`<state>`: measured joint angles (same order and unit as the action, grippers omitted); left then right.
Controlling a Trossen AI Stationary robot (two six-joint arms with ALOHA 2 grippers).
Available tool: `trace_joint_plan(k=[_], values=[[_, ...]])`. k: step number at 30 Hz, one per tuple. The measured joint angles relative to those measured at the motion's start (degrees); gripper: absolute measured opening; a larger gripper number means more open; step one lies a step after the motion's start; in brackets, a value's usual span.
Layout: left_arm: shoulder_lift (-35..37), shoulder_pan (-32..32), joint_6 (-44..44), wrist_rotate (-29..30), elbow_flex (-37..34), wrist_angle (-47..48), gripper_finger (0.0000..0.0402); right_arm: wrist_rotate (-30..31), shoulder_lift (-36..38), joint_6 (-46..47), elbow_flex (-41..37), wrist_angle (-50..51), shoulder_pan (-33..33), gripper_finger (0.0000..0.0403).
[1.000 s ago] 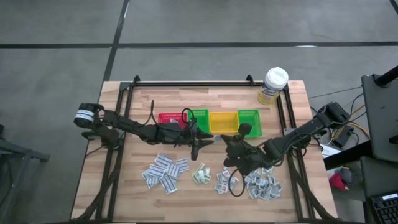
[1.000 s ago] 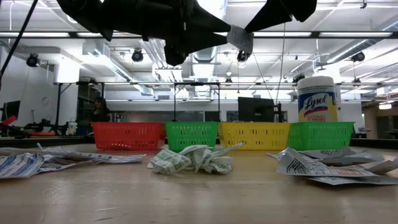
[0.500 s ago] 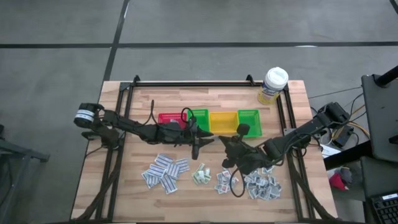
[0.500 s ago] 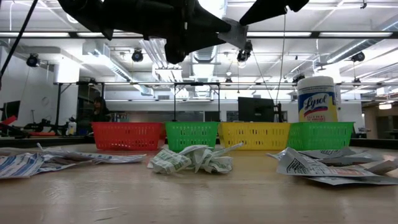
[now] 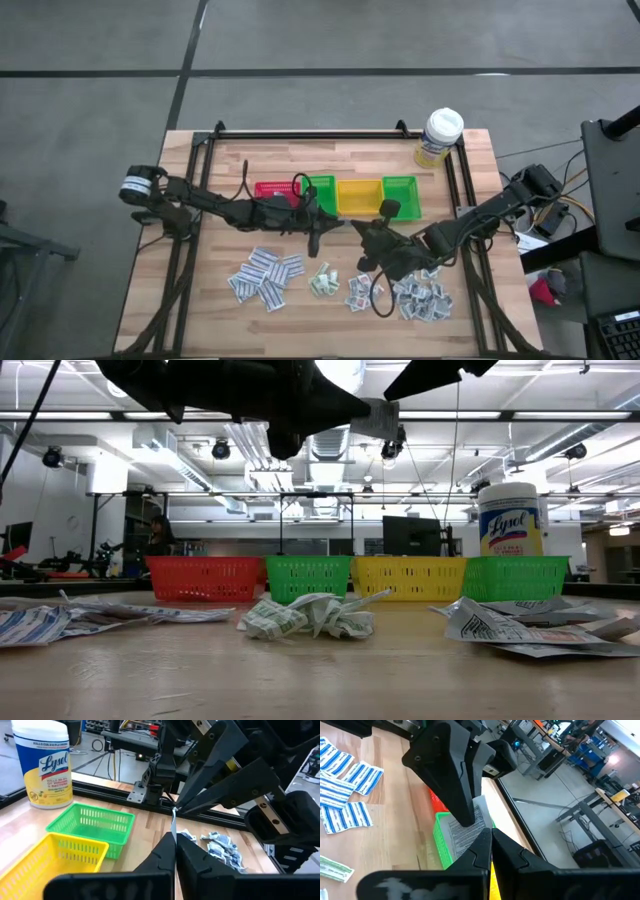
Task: Pick & Place First Aid Supplies
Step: Put the alcohol pad into the red basket
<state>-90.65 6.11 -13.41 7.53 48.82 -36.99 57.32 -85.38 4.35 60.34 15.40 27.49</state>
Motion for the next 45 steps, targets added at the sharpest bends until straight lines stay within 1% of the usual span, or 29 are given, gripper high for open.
trace_joint_plan(k=[12, 17, 24, 31, 36, 40, 45], values=[[0.0, 0.0, -0.2, 0.0, -0.1, 1.6, 0.0000, -0.9, 0.0, 0.1, 0.0, -0.2, 0.0, 0.0008], [0.0, -0.1, -0.4, 1.9, -0.3, 3.7, 0.0000, -0.9, 0.0, -0.1, 0.0, 0.0, 0.0, 0.0008], [0.0, -0.6, 0.9, 2.9, -0.7, 6.0, 0.0000, -0.9, 0.0, 0.2, 0.0, 5.3, 0.1, 0.0008], [0.0, -2.3, -0.2, 2.9, -4.0, 4.0, 0.0000, -0.8, 0.3, 4.6, 0.0, 11.0, 0.5, 0.0009], [0.8, -3.3, -0.2, 2.9, -5.9, 3.9, 0.0000, -0.8, 0.8, 5.1, 0.0, 11.9, 1.4, 0.0009], [3.0, -3.8, -0.1, 2.9, -8.0, 3.8, 0.0000, -0.8, 2.3, 6.2, -0.2, 13.4, 2.0, 0.0009], [7.5, -4.0, 0.1, 2.9, -11.7, 3.3, 0.0000, -0.8, 6.3, 8.8, -2.2, 14.6, 3.1, 0.0009]])
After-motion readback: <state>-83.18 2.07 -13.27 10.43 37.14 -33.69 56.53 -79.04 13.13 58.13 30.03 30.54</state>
